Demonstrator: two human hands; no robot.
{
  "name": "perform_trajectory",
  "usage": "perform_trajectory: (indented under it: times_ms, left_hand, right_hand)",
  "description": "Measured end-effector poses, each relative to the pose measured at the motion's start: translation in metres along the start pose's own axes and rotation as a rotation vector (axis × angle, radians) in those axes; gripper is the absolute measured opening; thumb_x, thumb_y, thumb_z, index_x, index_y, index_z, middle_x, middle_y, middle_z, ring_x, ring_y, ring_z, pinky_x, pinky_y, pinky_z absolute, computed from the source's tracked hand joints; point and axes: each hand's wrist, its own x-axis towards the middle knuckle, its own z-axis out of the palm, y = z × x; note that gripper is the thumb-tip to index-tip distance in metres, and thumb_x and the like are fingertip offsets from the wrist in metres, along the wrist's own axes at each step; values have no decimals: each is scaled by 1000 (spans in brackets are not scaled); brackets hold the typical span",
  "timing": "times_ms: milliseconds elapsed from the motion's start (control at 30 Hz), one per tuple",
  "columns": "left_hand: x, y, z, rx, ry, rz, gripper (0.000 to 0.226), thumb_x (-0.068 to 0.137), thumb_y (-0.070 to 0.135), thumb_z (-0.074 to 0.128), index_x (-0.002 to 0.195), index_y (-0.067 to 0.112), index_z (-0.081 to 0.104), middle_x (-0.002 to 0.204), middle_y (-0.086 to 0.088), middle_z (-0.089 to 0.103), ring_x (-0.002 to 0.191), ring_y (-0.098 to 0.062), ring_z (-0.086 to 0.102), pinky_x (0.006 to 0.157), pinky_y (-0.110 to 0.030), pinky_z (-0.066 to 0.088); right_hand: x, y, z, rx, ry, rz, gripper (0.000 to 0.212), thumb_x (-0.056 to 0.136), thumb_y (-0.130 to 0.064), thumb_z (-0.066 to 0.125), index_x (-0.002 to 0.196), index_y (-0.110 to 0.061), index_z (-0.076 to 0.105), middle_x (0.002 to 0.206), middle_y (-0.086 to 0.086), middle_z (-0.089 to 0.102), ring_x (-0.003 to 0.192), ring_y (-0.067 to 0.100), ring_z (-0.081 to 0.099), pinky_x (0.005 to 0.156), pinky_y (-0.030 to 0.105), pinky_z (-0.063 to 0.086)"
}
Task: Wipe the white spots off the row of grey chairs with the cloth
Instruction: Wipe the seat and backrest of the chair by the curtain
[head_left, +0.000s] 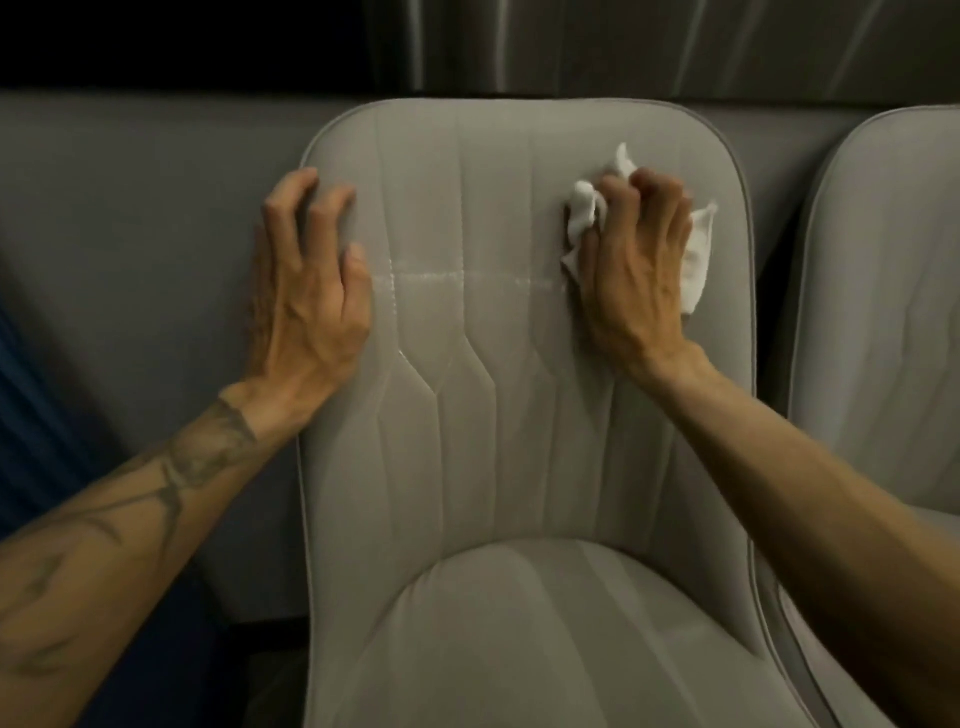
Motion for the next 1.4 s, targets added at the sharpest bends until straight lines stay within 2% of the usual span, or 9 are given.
perform_trajectory:
  times_ms: [133, 267, 400, 500, 700, 900, 1100, 1300, 1400]
  left_hand:
    - [4, -3, 3, 20, 2, 36, 44, 103, 15, 48, 146, 4, 47, 154, -25, 40, 138, -40, 45, 117, -50, 37]
    - [1, -3, 8, 77, 13, 32, 47, 103, 20, 46, 148, 8, 45, 157, -22, 38, 136, -42, 46, 113, -50, 39]
    - [0, -5, 8, 94, 4, 31, 50, 103, 22, 45, 152, 13, 42, 161, -20, 34, 138, -41, 44, 113, -49, 37]
    - [0, -4, 9, 101, -4, 23, 50, 103, 23, 44, 152, 15, 41, 162, -19, 33, 139, -40, 43, 114, -48, 37]
    - [1, -5, 9, 102, -14, 28, 51, 103, 21, 45, 154, 14, 41, 163, -20, 33, 140, -42, 43, 114, -50, 37]
    - [-1, -9, 11, 88, -14, 33, 51, 103, 25, 43, 154, 17, 39, 163, -17, 30, 140, -41, 42, 111, -53, 40]
    - [0, -9, 10, 87, -13, 24, 51, 104, 24, 43, 154, 17, 40, 163, -16, 31, 137, -43, 43, 106, -56, 43]
    - [-1, -9, 10, 73, -19, 28, 51, 104, 23, 43, 155, 16, 40, 163, -19, 31, 139, -44, 43, 109, -56, 42]
    - [0, -8, 9, 75, -11, 34, 51, 104, 23, 42, 154, 14, 41, 162, -19, 32, 139, -44, 43, 110, -55, 41]
  right_hand:
    - [-51, -12, 1, 139, -153, -158, 39, 100, -19, 53, 136, -10, 39, 122, 23, 51, 105, 32, 43, 96, 42, 35]
    - [-27, 4, -6, 63, -168, -305, 27, 102, -26, 53, 123, -11, 42, 113, 20, 53, 96, 31, 42, 86, 44, 36]
    - [22, 7, 4, -50, 22, -129, 25, 104, -36, 43, 113, -13, 46, 114, 17, 48, 97, 28, 40, 89, 41, 31]
    - [-7, -10, 15, 2, 31, -8, 25, 104, -31, 44, 120, -12, 43, 115, 19, 48, 99, 29, 41, 90, 42, 31]
    - [-11, 1, 1, -51, -155, -412, 25, 104, -26, 46, 120, -7, 44, 111, 24, 55, 94, 36, 49, 83, 47, 37]
    - [13, -5, 10, -124, 85, 7, 24, 105, -30, 44, 116, -10, 46, 113, 20, 53, 97, 31, 42, 88, 44, 34]
    - [-28, 5, -7, -65, -197, -345, 25, 103, -27, 51, 117, -7, 48, 108, 21, 54, 92, 35, 49, 81, 48, 42]
    - [37, 7, 2, -167, 66, -21, 24, 106, -34, 42, 111, -10, 45, 110, 17, 51, 93, 32, 45, 80, 47, 42]
    - [-13, -5, 6, -149, 9, -66, 22, 105, -30, 44, 115, -10, 46, 106, 17, 51, 91, 32, 44, 81, 46, 38]
